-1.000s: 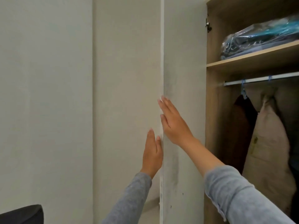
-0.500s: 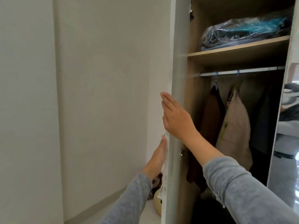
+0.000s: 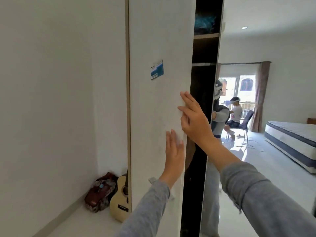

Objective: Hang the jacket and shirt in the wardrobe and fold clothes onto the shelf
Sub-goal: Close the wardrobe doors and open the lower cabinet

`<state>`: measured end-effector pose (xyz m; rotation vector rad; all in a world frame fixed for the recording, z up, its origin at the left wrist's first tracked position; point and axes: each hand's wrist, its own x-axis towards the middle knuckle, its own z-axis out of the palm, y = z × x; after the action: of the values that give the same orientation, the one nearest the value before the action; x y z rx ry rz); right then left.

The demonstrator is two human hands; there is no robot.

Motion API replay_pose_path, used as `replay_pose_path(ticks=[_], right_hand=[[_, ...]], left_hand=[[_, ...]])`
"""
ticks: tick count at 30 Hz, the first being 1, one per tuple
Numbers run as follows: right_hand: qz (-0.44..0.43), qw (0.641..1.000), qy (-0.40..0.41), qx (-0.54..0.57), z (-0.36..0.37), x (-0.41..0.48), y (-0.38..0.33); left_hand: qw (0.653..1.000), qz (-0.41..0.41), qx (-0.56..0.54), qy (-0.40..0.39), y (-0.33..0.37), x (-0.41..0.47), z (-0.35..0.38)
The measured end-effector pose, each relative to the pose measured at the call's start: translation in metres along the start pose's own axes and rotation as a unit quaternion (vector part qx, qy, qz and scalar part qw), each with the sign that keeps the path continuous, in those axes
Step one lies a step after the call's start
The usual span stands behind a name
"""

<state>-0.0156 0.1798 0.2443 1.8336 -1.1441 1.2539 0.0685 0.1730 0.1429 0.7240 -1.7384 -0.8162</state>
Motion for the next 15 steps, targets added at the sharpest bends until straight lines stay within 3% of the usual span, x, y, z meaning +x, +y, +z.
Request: replay_pose_path(ticks=[9, 15], right_hand=[[0.017, 0.998, 0.002, -0.056, 0.013, -0.023, 0.096], [0.001, 0.97, -0.04, -0.239, 0.035, -0.025, 0.135]], left_hand=[[0.99, 0.083, 0.116, 0.004, -0.044, 0.069, 0.047], [0.965, 0.146, 0.21, 0.053, -0.079, 0.123, 0.055]])
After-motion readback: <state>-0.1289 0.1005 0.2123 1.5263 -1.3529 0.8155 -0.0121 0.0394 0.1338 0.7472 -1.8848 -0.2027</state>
